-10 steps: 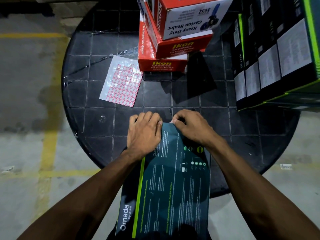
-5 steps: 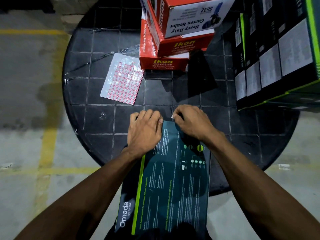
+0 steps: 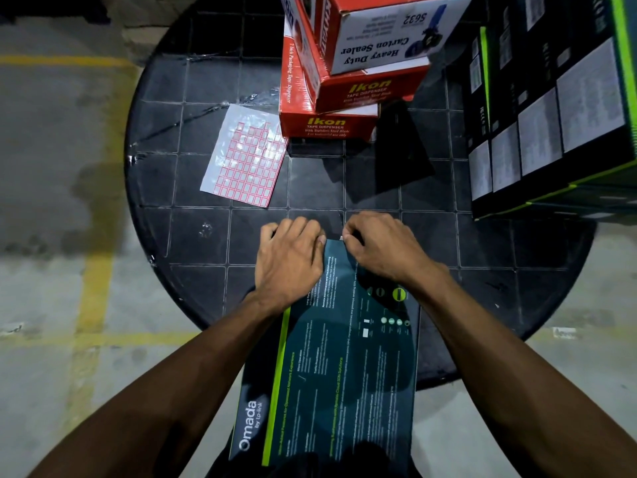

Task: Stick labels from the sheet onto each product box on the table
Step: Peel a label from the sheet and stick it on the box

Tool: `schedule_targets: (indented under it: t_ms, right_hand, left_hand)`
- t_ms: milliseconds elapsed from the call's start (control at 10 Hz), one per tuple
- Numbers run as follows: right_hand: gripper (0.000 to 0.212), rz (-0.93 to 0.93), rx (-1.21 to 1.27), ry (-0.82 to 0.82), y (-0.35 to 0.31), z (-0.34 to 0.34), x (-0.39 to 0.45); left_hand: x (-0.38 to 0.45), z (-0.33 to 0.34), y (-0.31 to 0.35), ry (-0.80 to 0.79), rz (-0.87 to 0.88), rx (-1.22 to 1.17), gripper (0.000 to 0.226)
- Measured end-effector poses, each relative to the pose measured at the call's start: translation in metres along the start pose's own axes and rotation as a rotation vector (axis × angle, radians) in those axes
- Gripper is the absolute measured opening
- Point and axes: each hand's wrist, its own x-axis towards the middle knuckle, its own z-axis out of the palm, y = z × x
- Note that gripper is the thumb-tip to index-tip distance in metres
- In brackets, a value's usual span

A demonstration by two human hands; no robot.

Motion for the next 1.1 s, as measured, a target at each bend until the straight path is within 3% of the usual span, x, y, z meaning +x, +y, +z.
schedule_targets:
  t_ms: [600,900,1000,1100]
  right_hand:
    - [0.011,-0.104,0.049,0.040,0.010,0.008,-0.007]
    - [0.013,0.002,0.422,0.143,0.023,0.013,-0.004]
    - [0.007,0.093,0.510,0.127,0.022,0.010,0.009]
    - [0.014,0.142,0.529,-0.003,0.022,0.006,0.024]
  left_hand:
    - [0.000,0.002,-0.001,-0.009,-0.010,0.007,0.016]
    - [0.000,0.003,-0.001,-0.019,-0.018,0.010,0.015]
    - [0.000,0.002,-0.001,-0.018,-0.015,0.001,0.015]
    - [0.000,0.001,-0.001,-0.020,-0.014,0.004,0.015]
